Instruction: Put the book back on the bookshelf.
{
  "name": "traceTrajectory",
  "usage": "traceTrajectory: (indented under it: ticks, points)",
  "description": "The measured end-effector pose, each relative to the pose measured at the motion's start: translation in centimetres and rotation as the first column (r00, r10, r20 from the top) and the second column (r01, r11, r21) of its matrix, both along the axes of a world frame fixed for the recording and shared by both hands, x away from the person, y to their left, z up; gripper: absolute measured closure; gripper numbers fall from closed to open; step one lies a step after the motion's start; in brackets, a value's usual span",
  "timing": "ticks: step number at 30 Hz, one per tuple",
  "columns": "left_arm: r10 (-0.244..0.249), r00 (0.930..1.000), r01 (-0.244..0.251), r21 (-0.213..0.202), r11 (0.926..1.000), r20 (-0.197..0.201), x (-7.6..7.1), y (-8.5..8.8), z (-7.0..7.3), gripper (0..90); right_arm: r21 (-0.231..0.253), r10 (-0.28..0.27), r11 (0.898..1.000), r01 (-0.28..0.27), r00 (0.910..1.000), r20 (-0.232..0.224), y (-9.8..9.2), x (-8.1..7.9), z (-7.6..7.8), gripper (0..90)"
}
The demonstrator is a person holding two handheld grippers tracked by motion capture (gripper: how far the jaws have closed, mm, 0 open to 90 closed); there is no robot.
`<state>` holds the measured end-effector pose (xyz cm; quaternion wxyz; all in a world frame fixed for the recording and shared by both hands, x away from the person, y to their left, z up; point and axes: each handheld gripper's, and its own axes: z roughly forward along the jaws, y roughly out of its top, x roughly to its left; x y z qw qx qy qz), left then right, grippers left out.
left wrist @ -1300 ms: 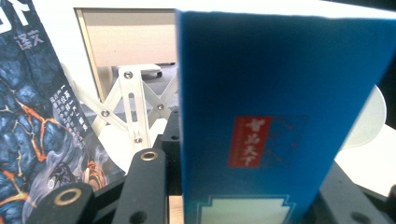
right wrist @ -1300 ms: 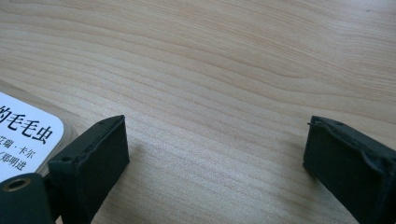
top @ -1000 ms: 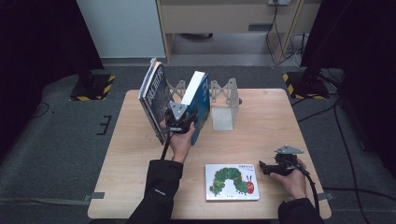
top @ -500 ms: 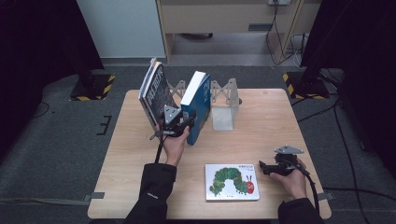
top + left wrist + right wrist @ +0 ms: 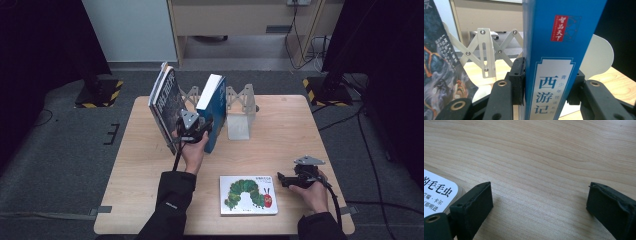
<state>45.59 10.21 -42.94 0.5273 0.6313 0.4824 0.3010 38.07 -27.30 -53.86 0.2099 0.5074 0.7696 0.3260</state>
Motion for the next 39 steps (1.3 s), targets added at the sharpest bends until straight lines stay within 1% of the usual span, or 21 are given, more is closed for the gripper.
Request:
traceTrajectory:
  ticks: [4,6,8,10,12,13,15,16,17,18,19,20,21,26,32,37,39]
  points:
    - [-0.015,0.9998,0.015,0.008,0.9999,-0.010,0.5,-0.7,0.2,58.5,0.000,0.000,1.000,0.000,1.0000,0.000,0.0,0.0,0.0,6.9]
    - [-0.021,0.9998,0.021,0.017,0.9996,-0.007,0.5,-1.1,0.2,57.7,0.000,0.000,1.000,0.000,1.0000,0.000,0.0,0.0,0.0,6.8]
    - [-0.028,0.9996,0.028,0.019,0.9994,0.004,0.4,-1.3,0.0,56.5,0.000,0.000,1.000,0.000,1.0000,0.000,0.0,0.0,0.0,6.9]
    - [-0.041,0.9991,0.041,0.014,0.9991,0.013,0.3,-1.2,-0.1,55.3,0.000,0.000,1.000,0.000,1.0000,0.000,0.0,0.0,0.0,6.9]
    - [-0.054,0.9983,0.053,0.020,0.9984,0.023,-0.1,-1.0,-0.3,54.8,0.000,0.000,1.000,0.000,1.0000,0.000,0.0,0.0,0.0,6.9]
    - [-0.062,0.9979,0.061,0.022,0.9979,0.021,-0.3,-0.8,-0.4,54.8,0.000,0.000,1.000,0.000,1.0000,0.000,0.0,0.0,0.0,6.9]
    - [-0.084,0.9965,0.084,0.001,0.9965,0.006,-0.9,-0.4,-0.7,53.5,0.001,0.000,1.000,0.000,1.0000,0.000,0.0,0.0,0.0,6.9]
    - [-0.085,0.9964,0.085,-0.003,0.9964,0.002,-1.1,-0.3,-0.8,51.9,0.000,0.000,1.000,0.000,1.0000,0.000,0.0,0.0,0.0,6.9]
    - [-0.086,0.9963,0.086,0.003,0.9963,-0.004,-1.2,-0.3,-1.0,52.0,0.000,0.000,1.000,0.000,1.0000,0.000,0.0,0.0,0.0,6.9]
    - [-0.086,0.9963,0.086,0.012,0.9962,-0.002,-1.2,-0.3,-1.1,52.2,0.000,0.000,1.000,0.000,1.0000,0.000,0.0,0.0,0.0,6.9]
    - [-0.080,0.9968,0.080,0.017,0.9966,-0.002,-1.2,-0.4,-1.2,53.4,0.000,0.000,1.000,0.000,1.0000,0.000,0.0,0.0,0.0,6.9]
    - [-0.085,0.9964,0.085,0.009,0.9964,-0.006,-1.1,-0.4,-1.2,56.1,0.000,0.000,1.000,0.000,1.0000,0.000,0.0,0.0,0.0,6.9]
    - [-0.086,0.9962,0.086,-0.002,0.9963,-0.012,-1.0,-0.3,-1.2,55.9,0.000,0.000,1.000,0.000,1.0000,0.000,0.0,0.0,0.0,6.9]
    - [-0.086,0.9957,0.086,0.006,0.9963,-0.034,-0.8,-0.9,-0.8,55.7,0.000,0.000,1.000,0.000,1.0000,0.000,0.0,0.0,0.0,6.8]
    - [-0.095,0.9949,0.095,0.001,0.9955,-0.035,-0.2,-2.0,-0.8,53.8,0.000,0.000,1.000,0.000,1.0000,0.000,0.0,0.0,0.0,6.8]
    - [-0.103,0.9938,0.103,0.005,0.9947,-0.044,0.3,-2.6,-0.6,52.3,0.000,0.000,1.000,0.000,1.0000,0.000,0.0,0.0,0.0,6.9]
    - [-0.098,0.9938,0.098,-0.003,0.9952,-0.051,0.5,-2.8,-0.5,52.1,0.000,0.000,1.000,0.000,1.0000,0.000,0.0,0.0,0.0,6.9]
